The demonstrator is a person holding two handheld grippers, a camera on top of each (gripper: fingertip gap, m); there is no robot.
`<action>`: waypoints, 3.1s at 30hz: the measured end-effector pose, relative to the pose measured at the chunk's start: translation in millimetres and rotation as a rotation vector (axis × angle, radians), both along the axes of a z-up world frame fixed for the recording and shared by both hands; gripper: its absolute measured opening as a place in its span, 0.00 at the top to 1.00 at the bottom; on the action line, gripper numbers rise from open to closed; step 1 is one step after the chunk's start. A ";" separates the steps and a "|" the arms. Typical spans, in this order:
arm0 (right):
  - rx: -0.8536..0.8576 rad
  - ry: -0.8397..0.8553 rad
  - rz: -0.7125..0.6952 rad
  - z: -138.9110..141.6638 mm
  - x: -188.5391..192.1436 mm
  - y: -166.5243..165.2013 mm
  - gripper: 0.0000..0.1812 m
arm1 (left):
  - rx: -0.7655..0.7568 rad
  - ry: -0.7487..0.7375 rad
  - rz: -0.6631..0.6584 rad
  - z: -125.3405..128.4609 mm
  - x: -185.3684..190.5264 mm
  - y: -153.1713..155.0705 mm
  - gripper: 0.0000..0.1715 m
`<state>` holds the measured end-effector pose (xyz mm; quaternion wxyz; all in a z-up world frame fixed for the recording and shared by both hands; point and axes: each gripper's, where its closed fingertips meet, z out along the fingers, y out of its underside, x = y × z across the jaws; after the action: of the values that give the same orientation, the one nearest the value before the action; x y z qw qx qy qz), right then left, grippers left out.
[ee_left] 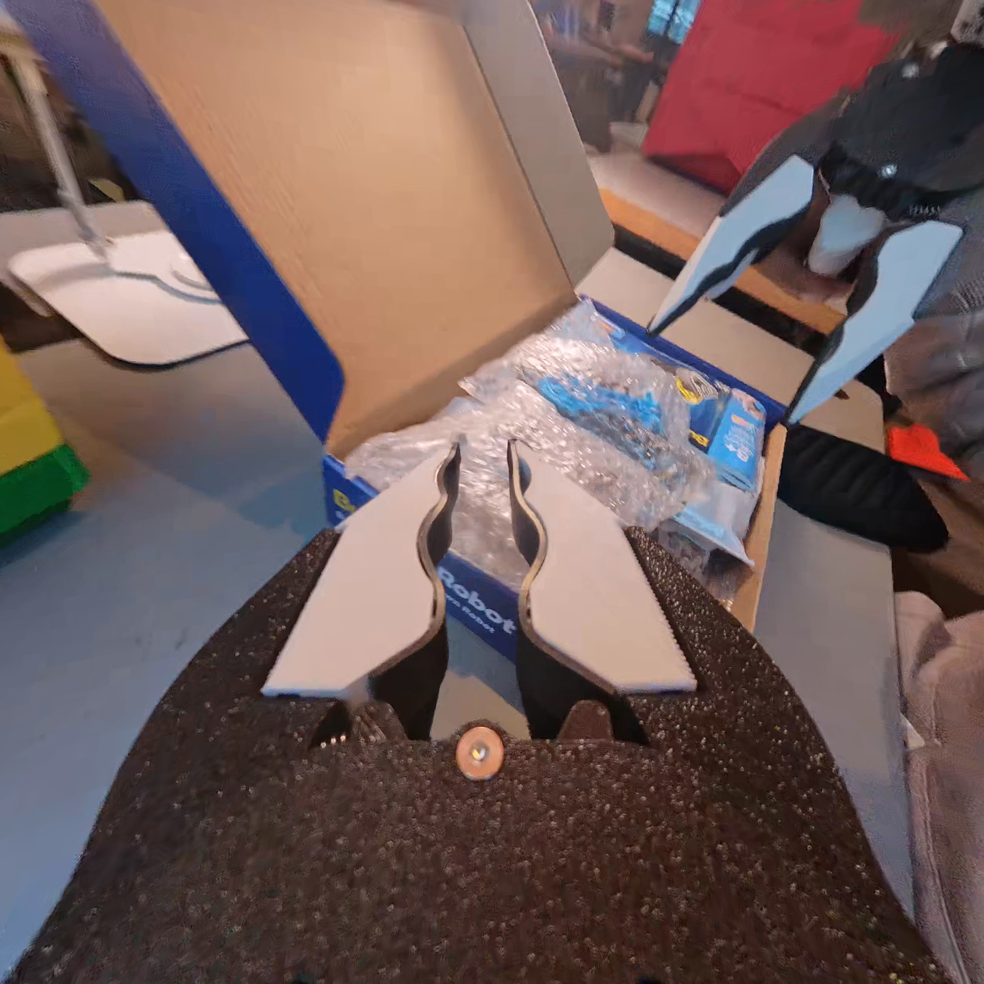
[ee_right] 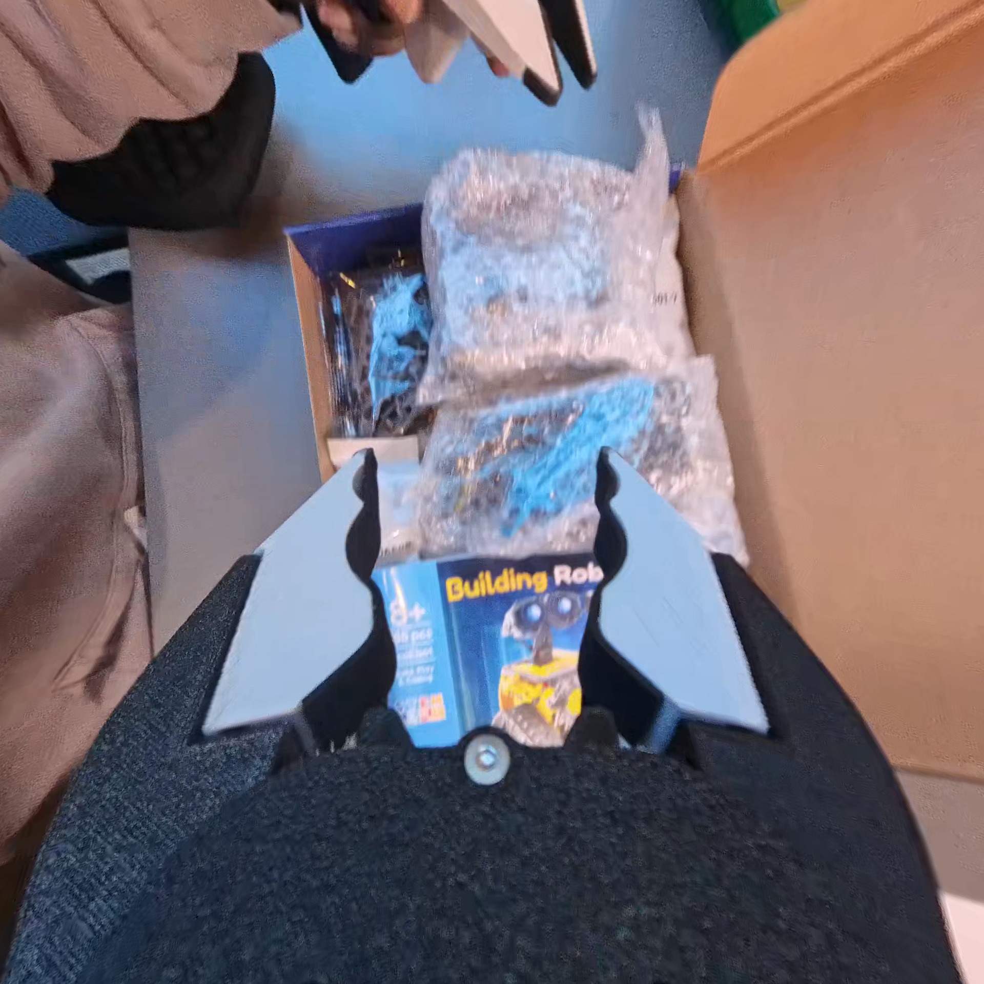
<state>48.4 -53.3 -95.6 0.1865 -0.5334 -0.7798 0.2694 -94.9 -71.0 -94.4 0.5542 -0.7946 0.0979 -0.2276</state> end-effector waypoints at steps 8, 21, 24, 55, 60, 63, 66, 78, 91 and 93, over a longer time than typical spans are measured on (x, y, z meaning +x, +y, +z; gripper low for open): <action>-0.052 -0.097 0.024 -45.3 -148.4 -12.4 0.50 | 0.095 0.061 0.264 -0.3 -63.2 4.1 0.86; 0.100 -0.357 0.306 -74.5 -91.1 -25.9 0.84 | 0.020 0.145 -0.182 -25.3 32.0 -9.4 0.89; 0.102 -0.224 0.277 -67.0 -98.0 -24.2 0.77 | -0.106 0.330 -0.222 -58.3 48.4 -8.8 0.92; 0.115 0.111 -0.121 -21.7 28.1 62.3 0.46 | -0.281 0.448 -0.289 -34.9 79.0 9.1 0.68; 0.090 -0.002 -0.090 -46.8 40.7 73.4 0.38 | -0.314 0.460 -0.314 -40.9 86.8 9.6 0.66; 0.078 -0.090 -0.012 -71.9 40.9 63.6 0.40 | -0.327 0.449 -0.326 -44.0 88.3 8.2 0.66; 0.029 -0.104 0.020 -82.8 37.6 59.6 0.42 | -0.341 0.374 -0.348 -47.0 89.4 8.4 0.66; 0.059 0.442 -0.458 29.8 87.8 156.7 0.54 | 0.016 0.084 0.112 18.5 -6.8 38.6 0.67; 0.164 0.452 -0.761 32.0 73.3 248.7 0.97 | -0.024 0.254 0.246 14.7 -27.8 100.9 0.91; 0.220 0.467 -0.732 35.5 87.4 231.7 0.97 | 0.053 0.284 0.195 21.5 -17.2 82.5 0.92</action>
<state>135.8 178.4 -60.1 0.4963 -0.6760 -0.5008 0.2143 -112.1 11.5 -72.9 0.5752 -0.8095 0.1036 -0.0554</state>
